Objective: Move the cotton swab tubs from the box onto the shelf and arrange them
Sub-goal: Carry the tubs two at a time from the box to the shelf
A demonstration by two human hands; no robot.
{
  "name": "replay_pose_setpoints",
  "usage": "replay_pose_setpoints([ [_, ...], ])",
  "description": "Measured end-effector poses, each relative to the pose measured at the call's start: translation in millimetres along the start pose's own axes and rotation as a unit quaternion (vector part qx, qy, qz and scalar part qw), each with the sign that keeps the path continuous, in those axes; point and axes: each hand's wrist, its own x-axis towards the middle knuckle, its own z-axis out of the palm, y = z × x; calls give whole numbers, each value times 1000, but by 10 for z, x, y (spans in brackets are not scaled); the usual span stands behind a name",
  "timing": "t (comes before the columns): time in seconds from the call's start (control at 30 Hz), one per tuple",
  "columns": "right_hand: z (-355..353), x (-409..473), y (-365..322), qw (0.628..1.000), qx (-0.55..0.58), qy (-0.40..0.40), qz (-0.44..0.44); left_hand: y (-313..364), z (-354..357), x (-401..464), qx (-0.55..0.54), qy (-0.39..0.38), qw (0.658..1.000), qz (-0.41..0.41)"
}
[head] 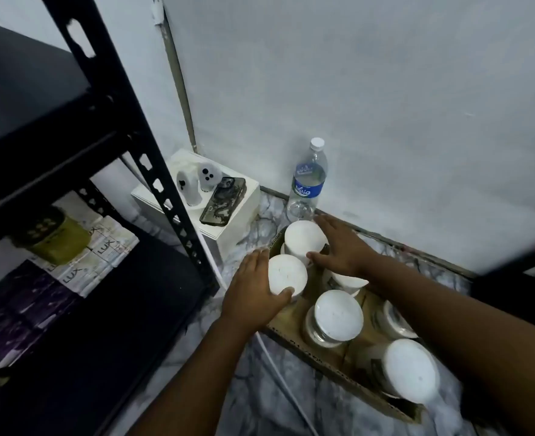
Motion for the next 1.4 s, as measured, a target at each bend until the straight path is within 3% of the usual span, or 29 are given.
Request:
replay_pose_setpoints([
  [0.23,244,236,219,998,54,-43,1,-112,430,164,-62,16,997,-32],
  [0.47,371,423,284,997,74,-10,-11,-180,666,191,-115,46,992,-40],
  [0.77,418,517,421,995,84,-40,-22,-215,823,241,-189,51,978,-73],
  [0.97,507,536,446,993,114,13,-8,-176,819,273,-264,112,953,-93],
  [1.13,369,324,331,971,213,111,-14,-62,692,229,-305,174,933,-74],
  [1.27,175,5,129,946,268,181,-14,35,496,113,-345,196,917,-51],
  [1.4,50,-318,-68,933,295,202,27,160,280,-62,-363,196,910,-30],
])
